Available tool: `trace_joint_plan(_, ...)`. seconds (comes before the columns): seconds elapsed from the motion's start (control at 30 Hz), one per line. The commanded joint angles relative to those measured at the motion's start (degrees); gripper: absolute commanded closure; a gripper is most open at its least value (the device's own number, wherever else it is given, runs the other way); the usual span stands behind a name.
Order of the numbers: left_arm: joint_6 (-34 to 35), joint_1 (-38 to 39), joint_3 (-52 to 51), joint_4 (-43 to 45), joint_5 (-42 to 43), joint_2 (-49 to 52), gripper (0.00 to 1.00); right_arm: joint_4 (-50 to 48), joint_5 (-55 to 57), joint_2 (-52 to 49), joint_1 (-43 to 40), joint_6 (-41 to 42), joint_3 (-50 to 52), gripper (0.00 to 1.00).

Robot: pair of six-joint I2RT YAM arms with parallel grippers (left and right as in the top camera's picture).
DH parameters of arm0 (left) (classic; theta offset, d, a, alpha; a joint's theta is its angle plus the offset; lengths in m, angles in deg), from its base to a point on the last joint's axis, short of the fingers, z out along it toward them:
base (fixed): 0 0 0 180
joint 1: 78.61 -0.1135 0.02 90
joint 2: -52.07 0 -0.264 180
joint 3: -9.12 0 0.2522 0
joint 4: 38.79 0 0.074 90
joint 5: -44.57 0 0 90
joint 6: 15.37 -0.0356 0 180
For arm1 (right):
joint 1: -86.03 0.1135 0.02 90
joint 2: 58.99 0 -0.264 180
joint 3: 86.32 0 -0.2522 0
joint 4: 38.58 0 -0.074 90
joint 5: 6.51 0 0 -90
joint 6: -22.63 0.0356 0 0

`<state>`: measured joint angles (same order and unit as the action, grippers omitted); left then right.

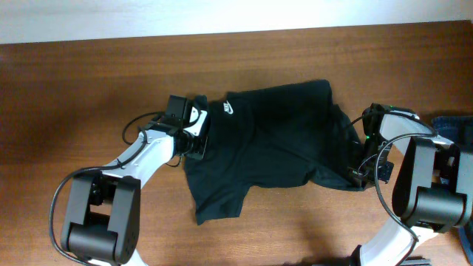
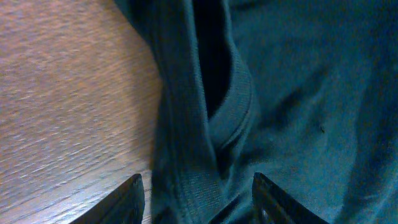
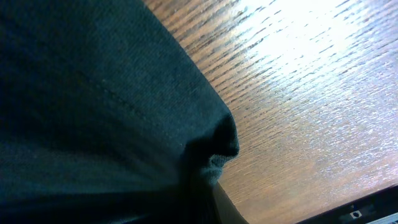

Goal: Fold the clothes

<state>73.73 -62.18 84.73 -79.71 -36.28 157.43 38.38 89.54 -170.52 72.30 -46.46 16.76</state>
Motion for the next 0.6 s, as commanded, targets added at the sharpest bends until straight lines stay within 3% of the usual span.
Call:
trace_joint_plan(0.0, -1.3, 0.7, 0.8, 0.0, -1.9, 0.7, 0.57, -8.2, -2.8, -8.7, -0.1, 0.4, 6.1, 0.88)
trace_joint_plan(0.1, -1.3, 0.7, 0.8, -0.5, -4.8, 0.7, 0.87, -8.2, -2.8, -8.7, -0.1, 0.4, 6.1, 0.88)
trace_joint_plan(0.13, -1.3, 0.7, 0.8, -0.8, -5.6, 0.7, 0.91, -8.2, -2.8, -8.7, -0.1, 0.4, 6.1, 0.88)
trace_joint_plan(0.3, -1.3, 0.7, 0.8, -3.1, -10.0, 0.7, 0.95, -8.2, -2.8, -8.7, -0.1, 0.4, 6.1, 0.88)
trace_joint_plan(0.57, 0.5, 0.7, 0.8, -8.5, -23.6, 0.7, 0.95, -8.2, -2.8, -8.7, -0.1, 0.4, 6.1, 0.88)
